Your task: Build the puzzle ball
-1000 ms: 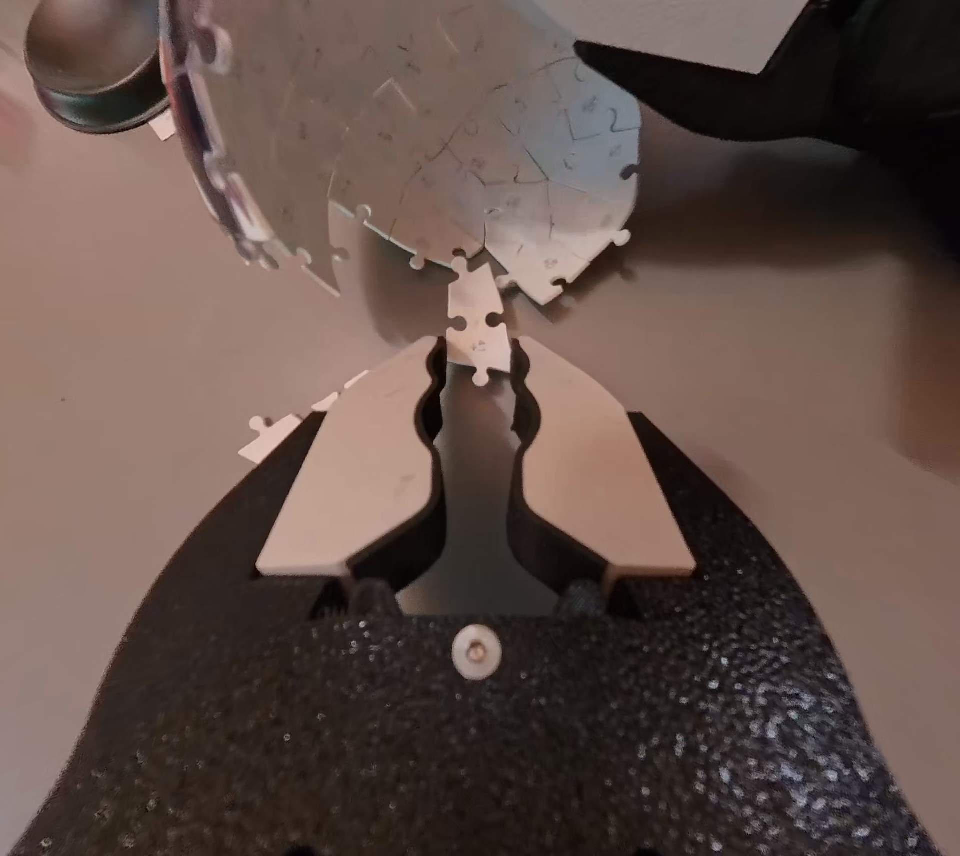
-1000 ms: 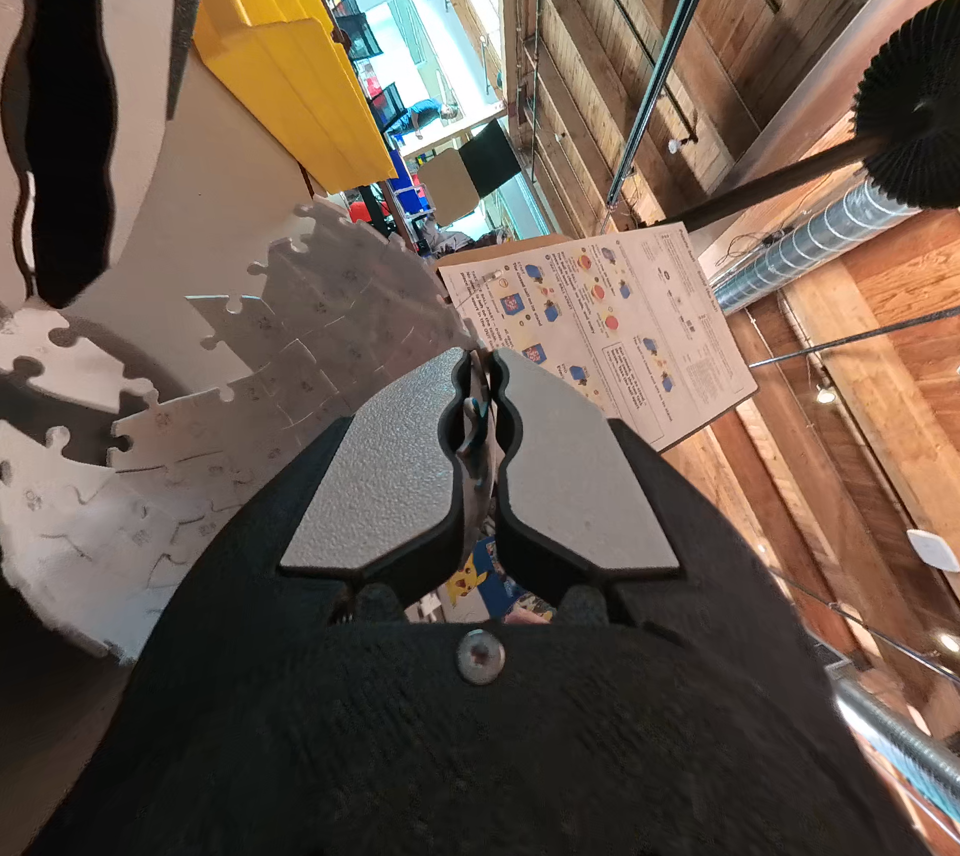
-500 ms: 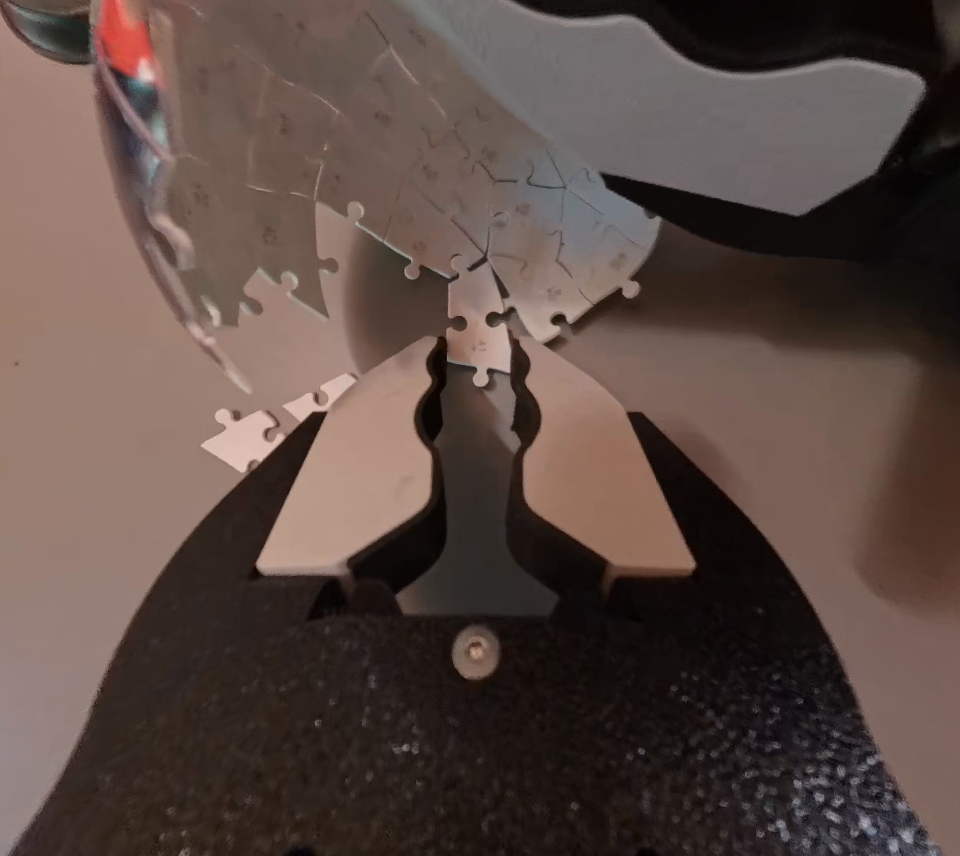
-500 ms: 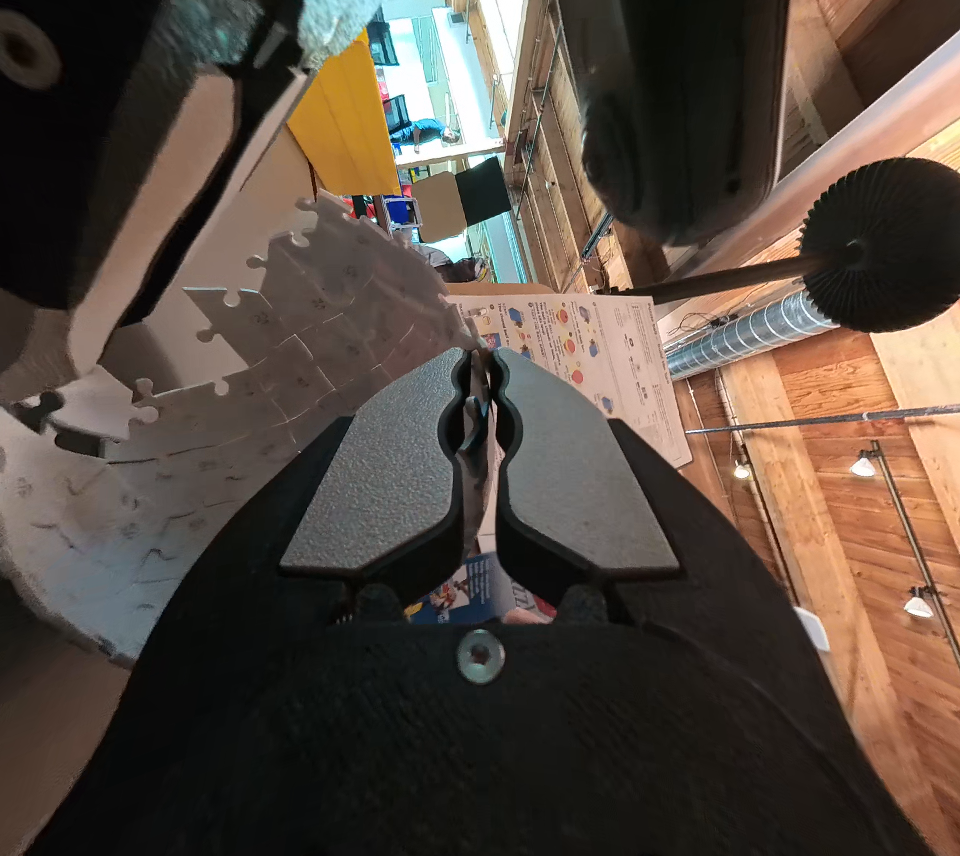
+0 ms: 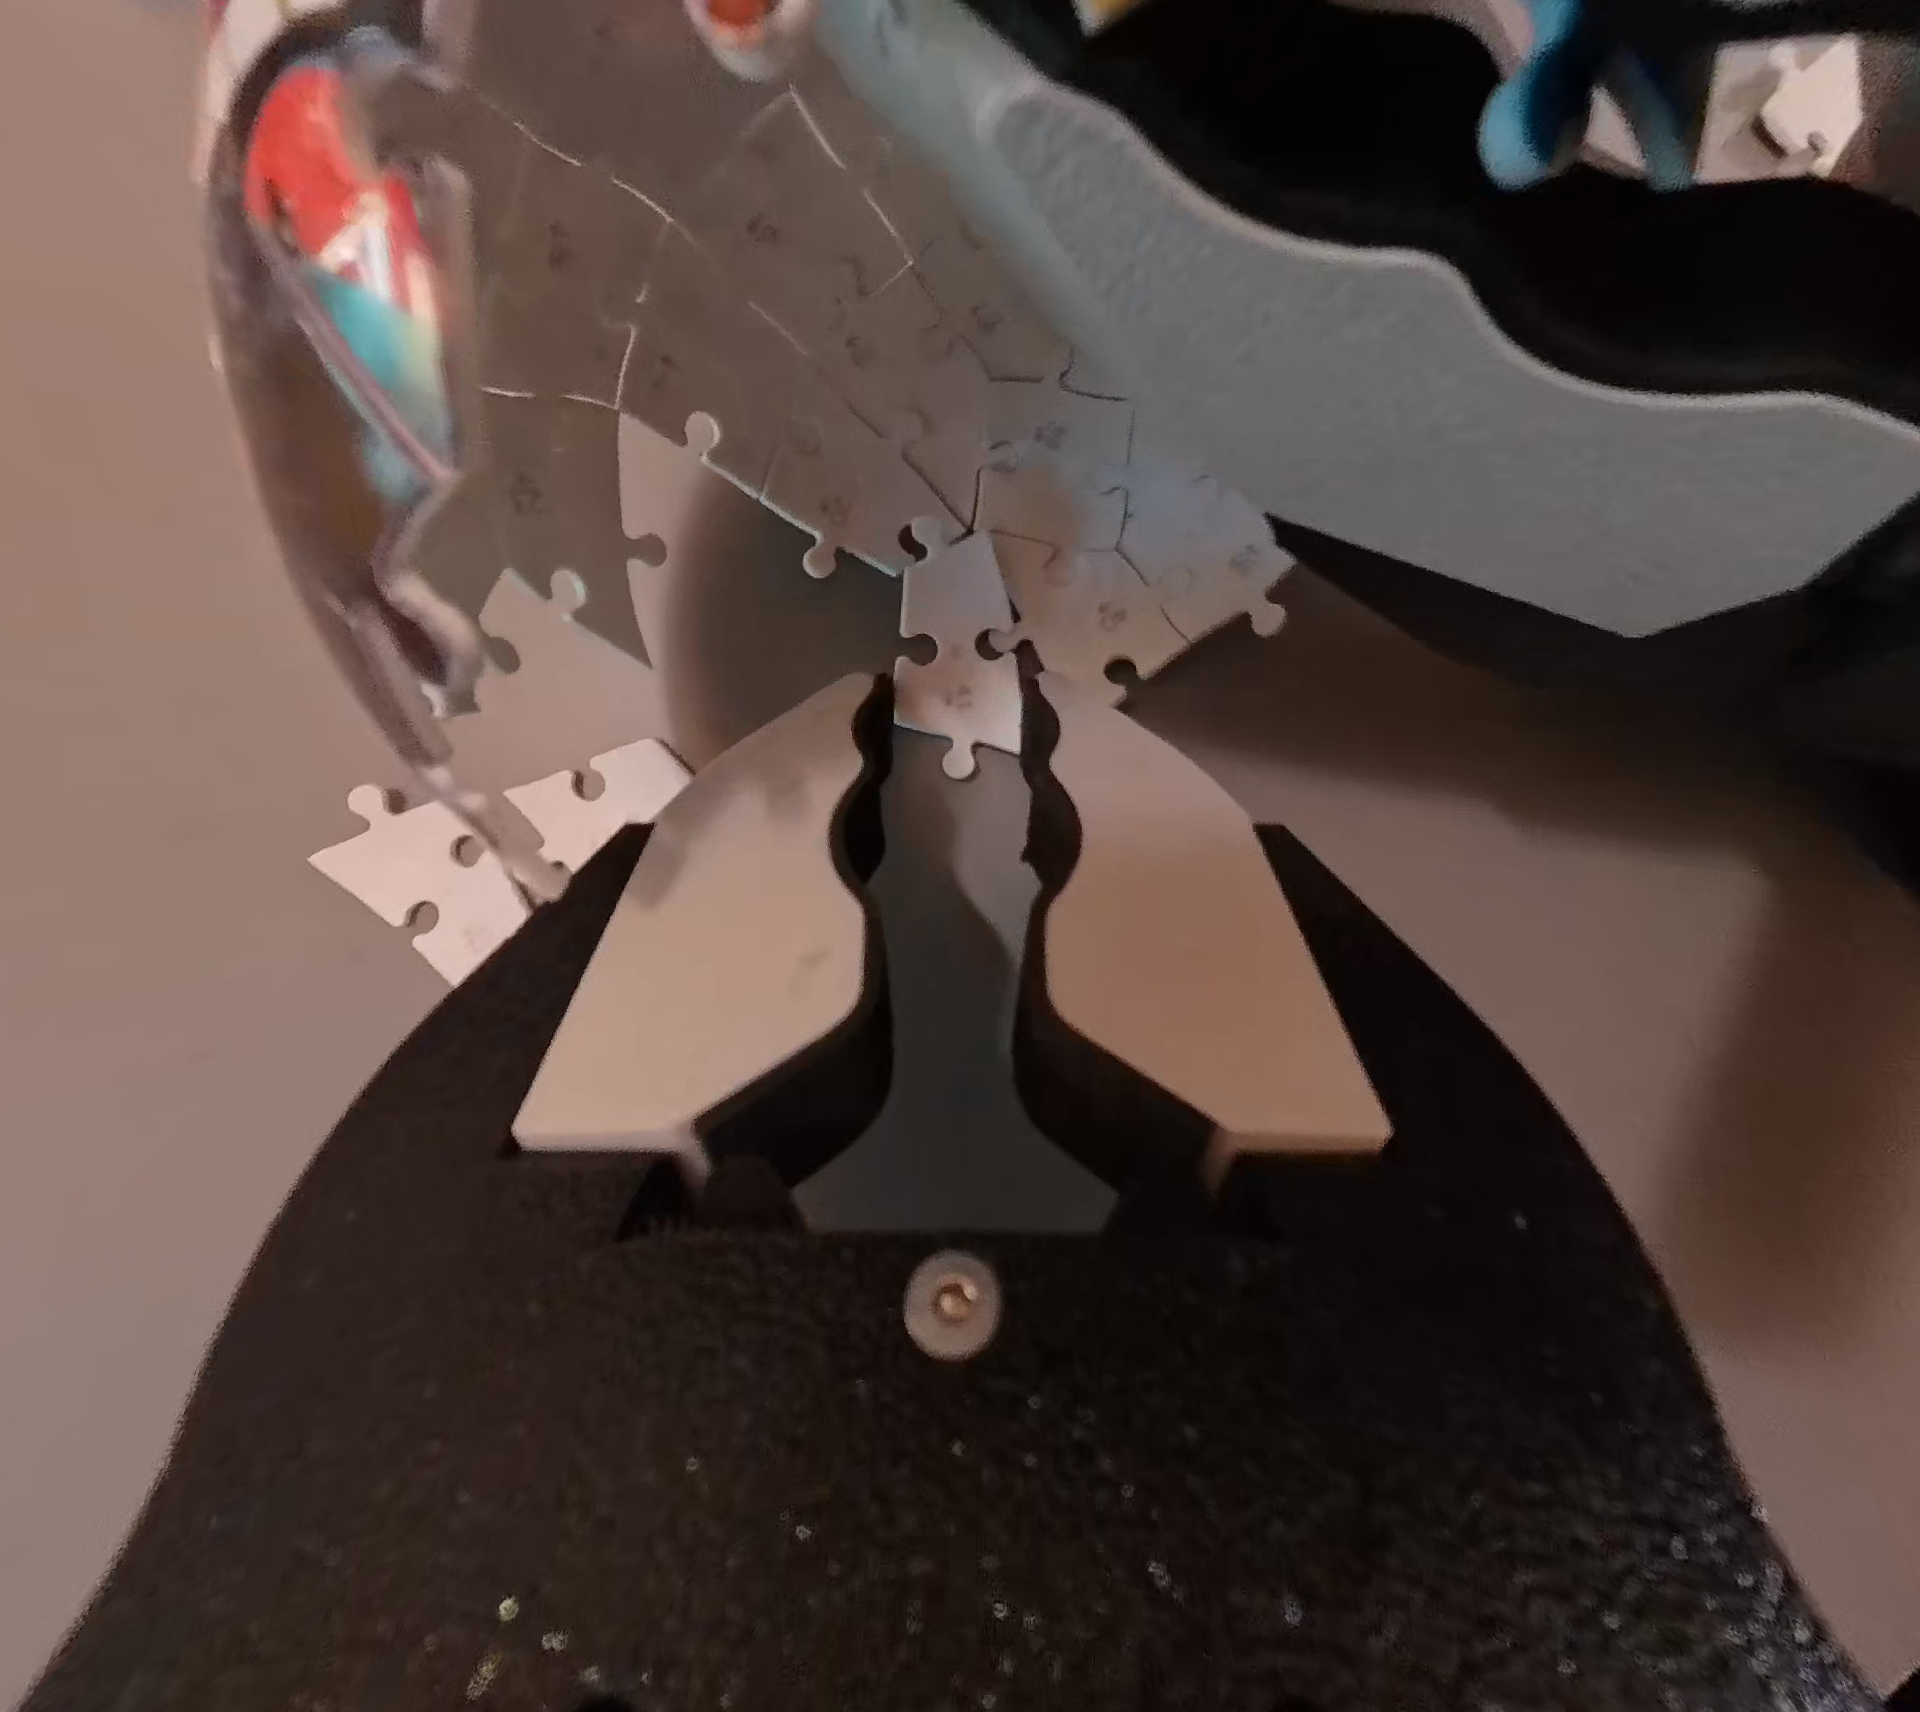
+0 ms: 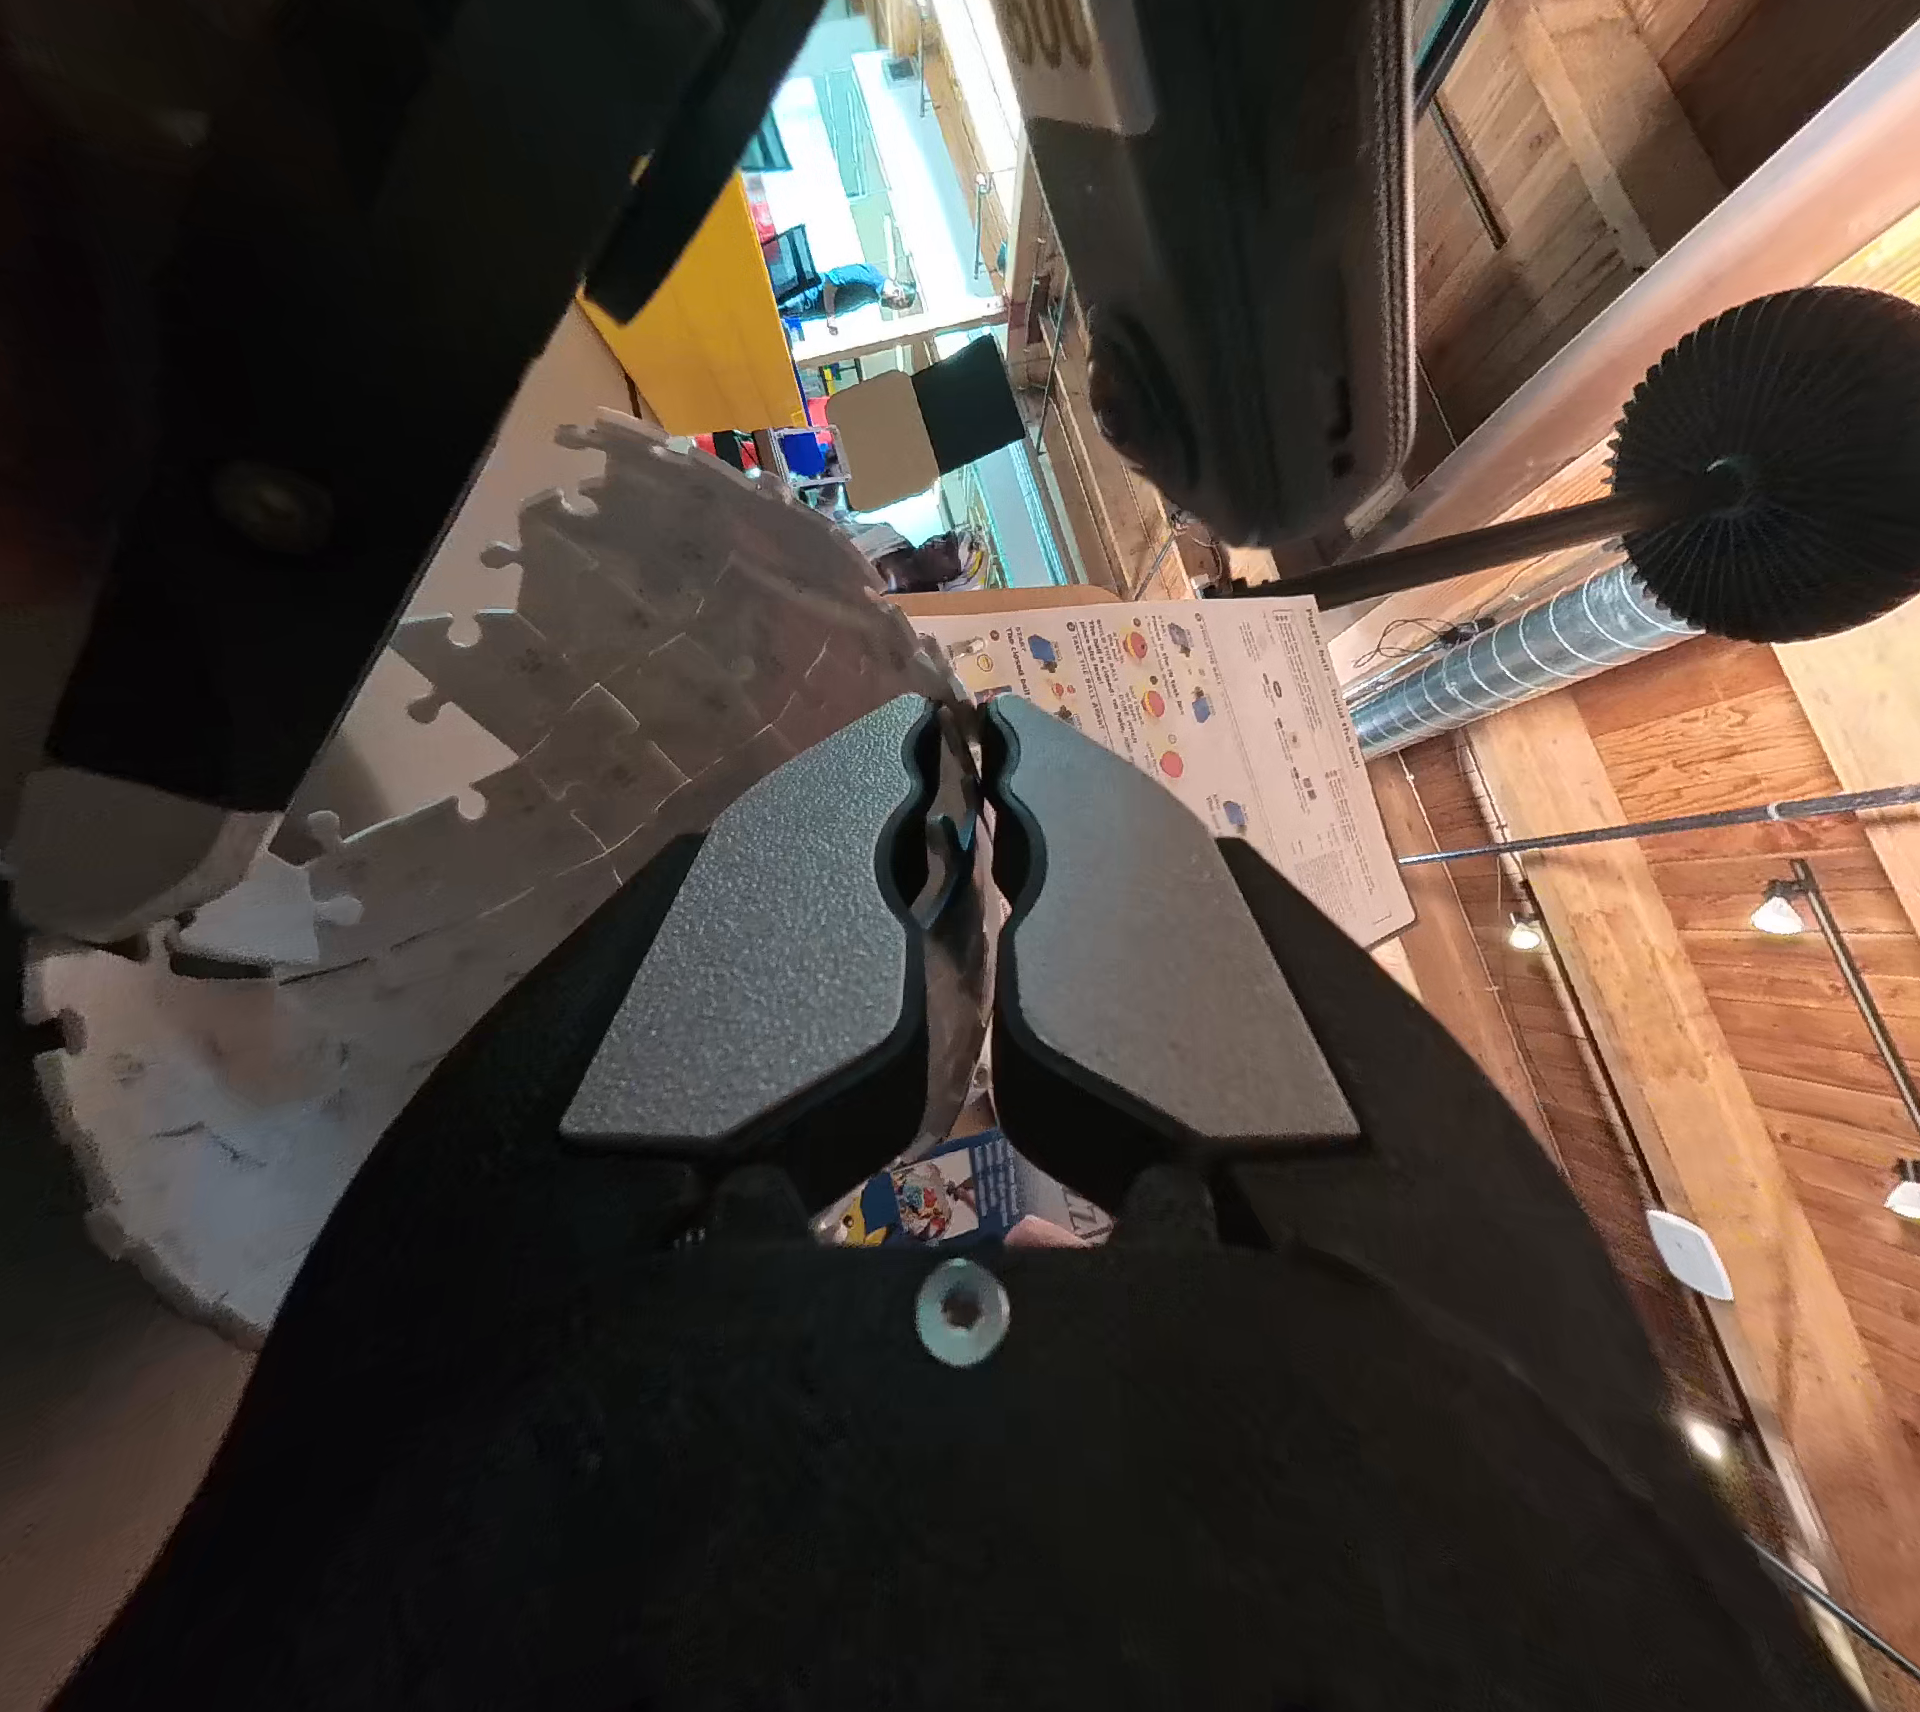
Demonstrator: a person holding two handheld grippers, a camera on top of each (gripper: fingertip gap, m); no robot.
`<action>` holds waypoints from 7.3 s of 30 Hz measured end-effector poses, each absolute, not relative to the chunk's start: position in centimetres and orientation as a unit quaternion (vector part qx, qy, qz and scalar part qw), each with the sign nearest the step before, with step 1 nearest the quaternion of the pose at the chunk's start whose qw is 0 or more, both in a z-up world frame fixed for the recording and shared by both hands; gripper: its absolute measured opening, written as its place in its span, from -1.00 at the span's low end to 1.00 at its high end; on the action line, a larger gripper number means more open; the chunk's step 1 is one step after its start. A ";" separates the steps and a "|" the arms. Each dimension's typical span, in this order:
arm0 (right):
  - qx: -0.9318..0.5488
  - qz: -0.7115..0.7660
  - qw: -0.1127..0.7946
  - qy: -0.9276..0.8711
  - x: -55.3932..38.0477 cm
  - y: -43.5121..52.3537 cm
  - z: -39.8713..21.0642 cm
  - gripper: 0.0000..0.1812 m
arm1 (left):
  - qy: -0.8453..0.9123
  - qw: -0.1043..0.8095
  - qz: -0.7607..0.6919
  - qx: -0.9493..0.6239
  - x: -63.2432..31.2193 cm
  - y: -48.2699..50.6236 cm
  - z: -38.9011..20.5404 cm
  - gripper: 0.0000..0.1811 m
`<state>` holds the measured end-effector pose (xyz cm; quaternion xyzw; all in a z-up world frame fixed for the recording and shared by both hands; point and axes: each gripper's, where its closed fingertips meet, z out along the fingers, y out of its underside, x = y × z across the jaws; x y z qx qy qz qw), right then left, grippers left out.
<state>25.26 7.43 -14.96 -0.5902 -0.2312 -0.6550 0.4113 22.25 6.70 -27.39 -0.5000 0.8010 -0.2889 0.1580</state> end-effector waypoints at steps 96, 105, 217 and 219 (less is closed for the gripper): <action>-0.597 -0.638 0.436 -0.215 24.0 7.4 -15.3 -0.91 | 0.801 0.184 -0.329 -0.465 21.6 6.0 -27.3 -0.71; -0.598 -0.637 0.436 -0.214 24.1 7.4 -15.3 -0.91 | 0.786 0.193 -0.330 -0.487 21.9 6.4 -27.0 -0.71; -0.612 -0.621 0.461 -0.164 25.1 6.9 -15.2 -0.91 | 0.819 0.254 -0.309 -0.411 24.1 5.8 -27.1 -0.93; -0.613 -0.619 0.464 -0.160 25.2 6.8 -15.2 -0.91 | 0.822 0.254 -0.309 -0.405 24.1 5.6 -27.1 -0.95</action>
